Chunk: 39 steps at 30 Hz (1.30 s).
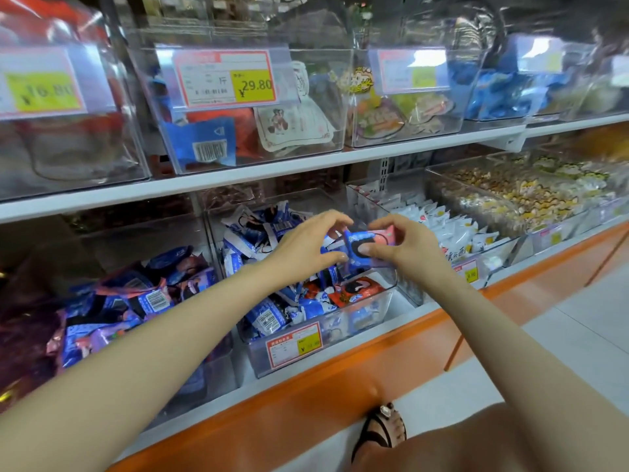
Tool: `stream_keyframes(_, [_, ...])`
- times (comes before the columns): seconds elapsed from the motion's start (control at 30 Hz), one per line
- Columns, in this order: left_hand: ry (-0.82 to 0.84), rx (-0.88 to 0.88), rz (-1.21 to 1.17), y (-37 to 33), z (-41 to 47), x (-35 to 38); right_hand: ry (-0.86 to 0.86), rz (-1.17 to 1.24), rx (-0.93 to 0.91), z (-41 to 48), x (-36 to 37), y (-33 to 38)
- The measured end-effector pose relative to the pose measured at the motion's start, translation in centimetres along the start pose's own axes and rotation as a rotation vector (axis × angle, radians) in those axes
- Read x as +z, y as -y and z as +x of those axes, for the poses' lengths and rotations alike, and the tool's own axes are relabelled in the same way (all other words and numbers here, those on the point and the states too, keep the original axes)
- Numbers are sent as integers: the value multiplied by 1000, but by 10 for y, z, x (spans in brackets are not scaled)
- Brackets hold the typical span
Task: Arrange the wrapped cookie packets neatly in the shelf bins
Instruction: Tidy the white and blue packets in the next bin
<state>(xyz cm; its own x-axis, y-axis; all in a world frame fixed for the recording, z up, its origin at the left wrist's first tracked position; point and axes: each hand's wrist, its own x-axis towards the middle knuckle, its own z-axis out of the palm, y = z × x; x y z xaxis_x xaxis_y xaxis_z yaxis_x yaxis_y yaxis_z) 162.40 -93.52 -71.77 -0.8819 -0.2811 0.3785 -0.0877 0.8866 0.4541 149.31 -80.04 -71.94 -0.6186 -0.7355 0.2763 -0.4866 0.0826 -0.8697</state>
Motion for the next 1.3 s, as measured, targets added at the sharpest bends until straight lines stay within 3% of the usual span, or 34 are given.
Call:
stream_keyframes(0.1, [160, -170, 177, 8, 14, 17, -104, 4, 22, 0, -13, -6])
stream_keyframes(0.23, [275, -190, 451, 9, 26, 46, -135, -85, 23, -1, -19, -12])
stream_keyframes(0.47, [123, -227, 494, 23, 29, 49, -111, -111, -1, -3, -21, -9])
stream_keyframes(0.57, [-42, -273, 439, 23, 30, 38, -97, -152, -13, -4, -21, -9])
stream_keyframes(0.67, [-168, -351, 557, 33, 34, 18, -98, -162, -10, -4, -23, -12])
stream_keyframes(0.77, [-153, -395, 722, 48, 40, 5, -100, -170, -7, -3, -23, -12])
stream_keyframes(0.83, [-144, -354, 737, 48, 45, 5, -94, -186, -3, -4, -22, -11])
stream_keyframes(0.93, [-228, -30, 679, 43, 47, 14, -79, -179, 0, -3, -22, -11])
stream_keyframes(1.0, [-132, 103, 621, 36, 43, 20, -74, -175, -7, -3, -23, -11])
stream_keyframes(1.07, [116, 49, 668, 35, 37, 29, -71, -179, -11, -3, -22, -12])
stream_keyframes(1.13, [238, 5, 826, 35, 35, 33, -70, -179, -7, -1, -22, -12])
stream_keyframes(1.3, [209, -5, 878, 35, 35, 41, -88, -242, -37, 0, -18, -12])
